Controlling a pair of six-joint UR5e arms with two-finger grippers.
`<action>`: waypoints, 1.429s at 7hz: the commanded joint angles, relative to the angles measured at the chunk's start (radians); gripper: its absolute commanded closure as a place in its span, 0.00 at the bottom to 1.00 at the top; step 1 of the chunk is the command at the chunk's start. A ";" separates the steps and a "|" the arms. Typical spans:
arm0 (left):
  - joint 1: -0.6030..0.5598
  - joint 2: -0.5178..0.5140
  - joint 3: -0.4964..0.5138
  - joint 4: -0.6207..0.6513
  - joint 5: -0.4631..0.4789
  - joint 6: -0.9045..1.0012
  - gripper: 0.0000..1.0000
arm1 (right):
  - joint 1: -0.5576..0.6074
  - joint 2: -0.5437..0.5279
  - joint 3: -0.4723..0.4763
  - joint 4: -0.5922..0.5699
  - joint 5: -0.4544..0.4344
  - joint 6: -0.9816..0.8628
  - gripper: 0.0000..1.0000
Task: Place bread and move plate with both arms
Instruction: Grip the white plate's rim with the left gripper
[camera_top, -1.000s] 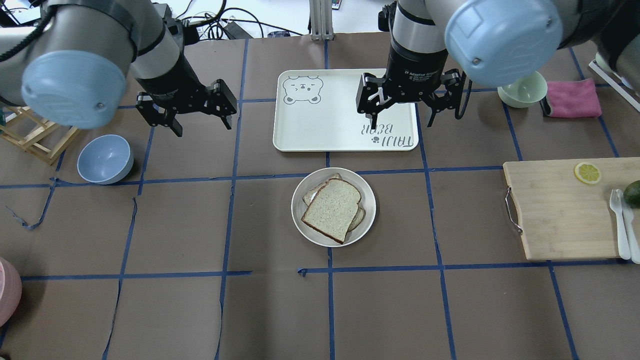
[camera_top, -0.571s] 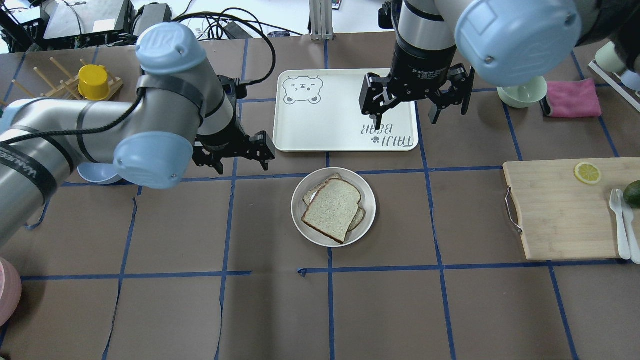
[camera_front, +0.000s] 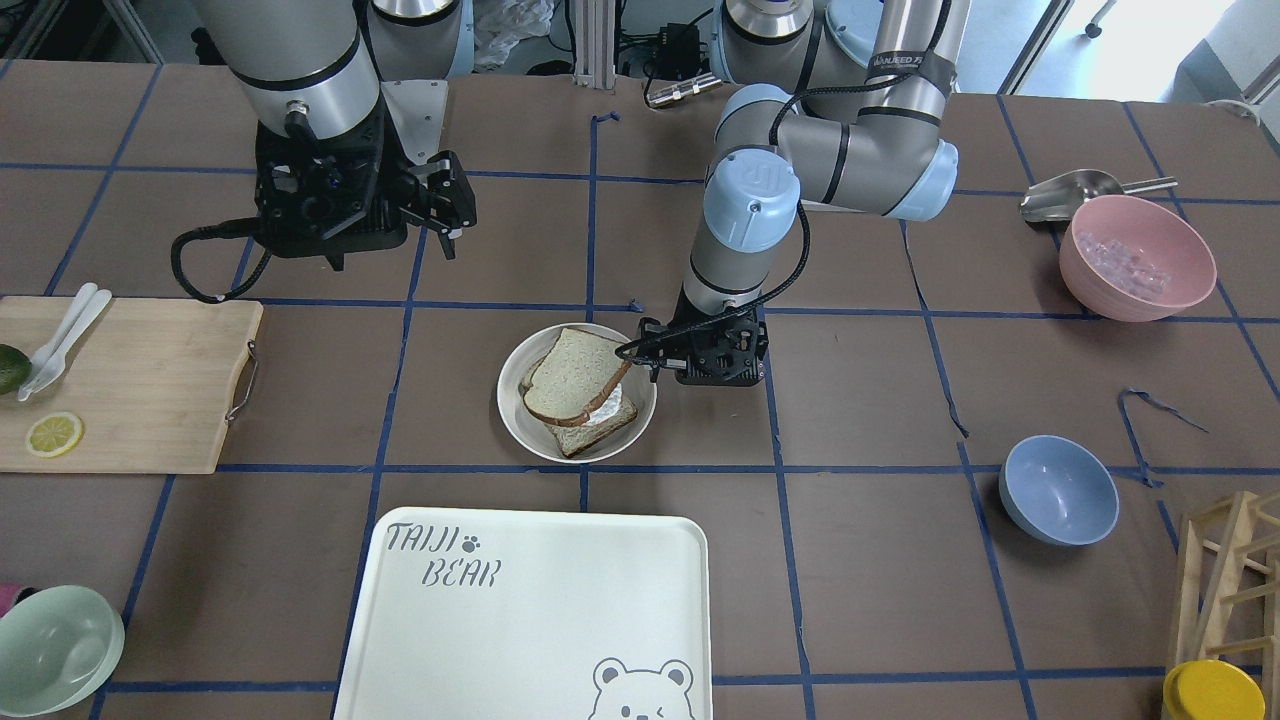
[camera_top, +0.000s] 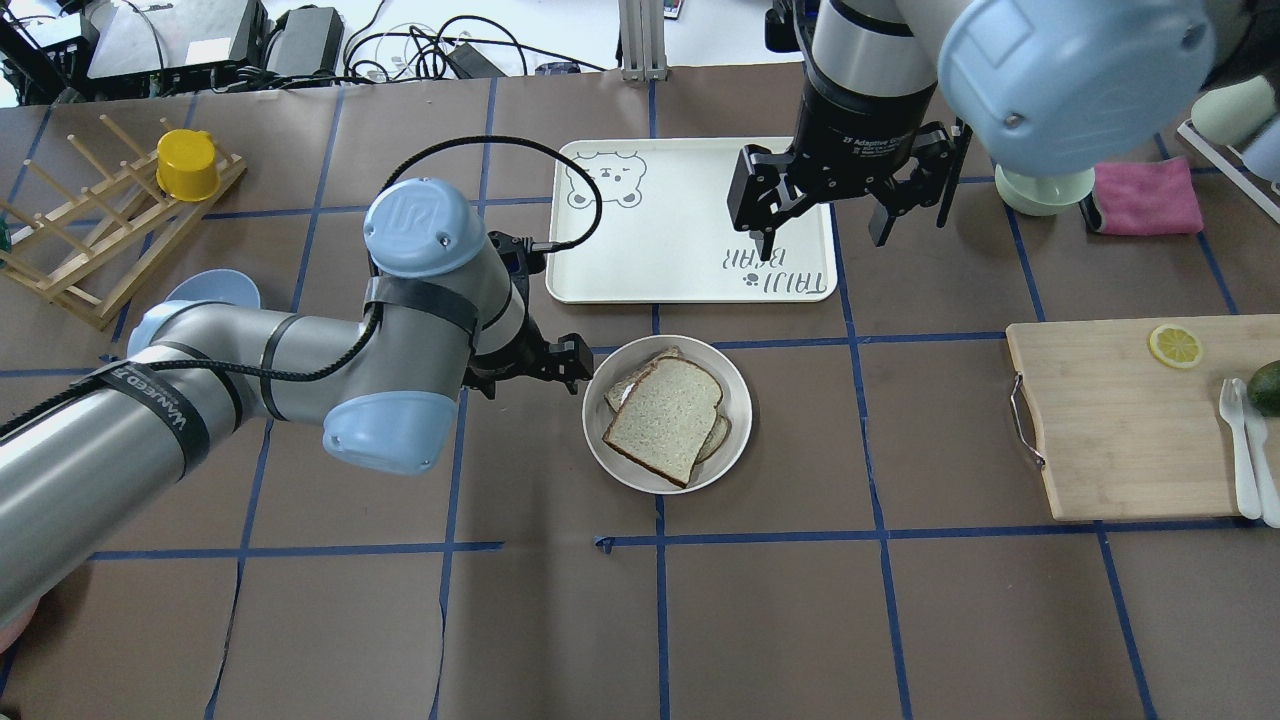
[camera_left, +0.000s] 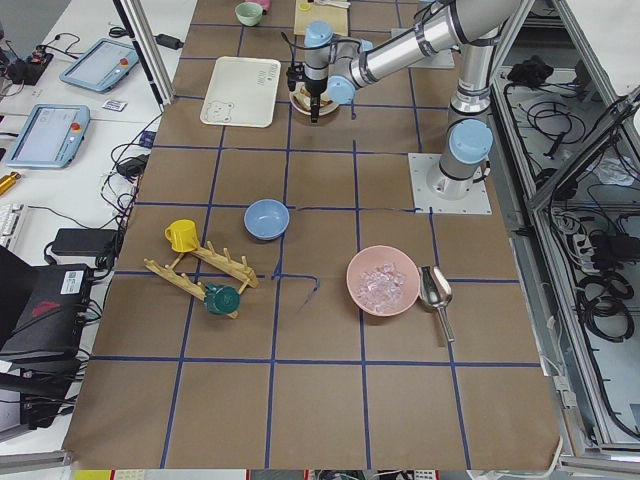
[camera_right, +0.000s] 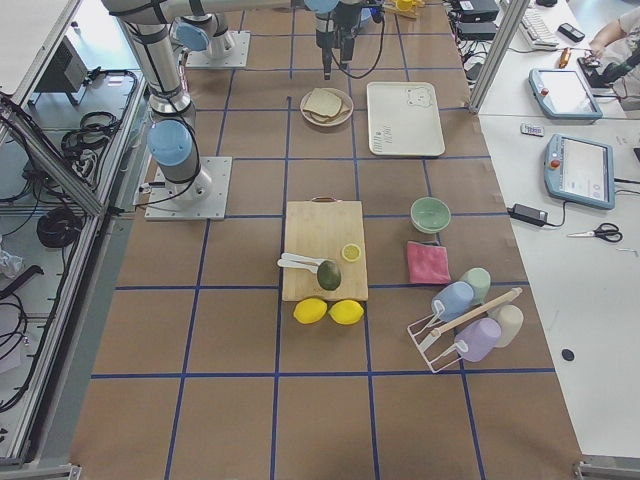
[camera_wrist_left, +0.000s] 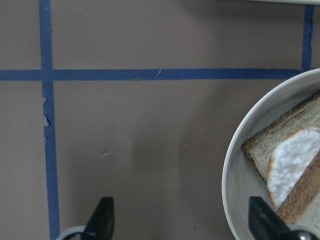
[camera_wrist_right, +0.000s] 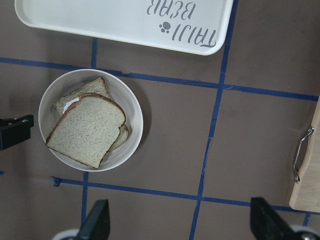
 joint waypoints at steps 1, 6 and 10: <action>-0.034 -0.056 -0.006 0.072 0.000 -0.052 0.06 | -0.031 -0.017 0.005 0.002 0.001 -0.012 0.00; -0.045 -0.100 -0.004 0.141 -0.003 -0.072 1.00 | -0.088 -0.005 0.008 -0.016 0.004 -0.026 0.00; -0.042 -0.069 0.017 0.158 -0.010 -0.074 1.00 | -0.116 0.000 0.048 -0.018 0.004 -0.095 0.00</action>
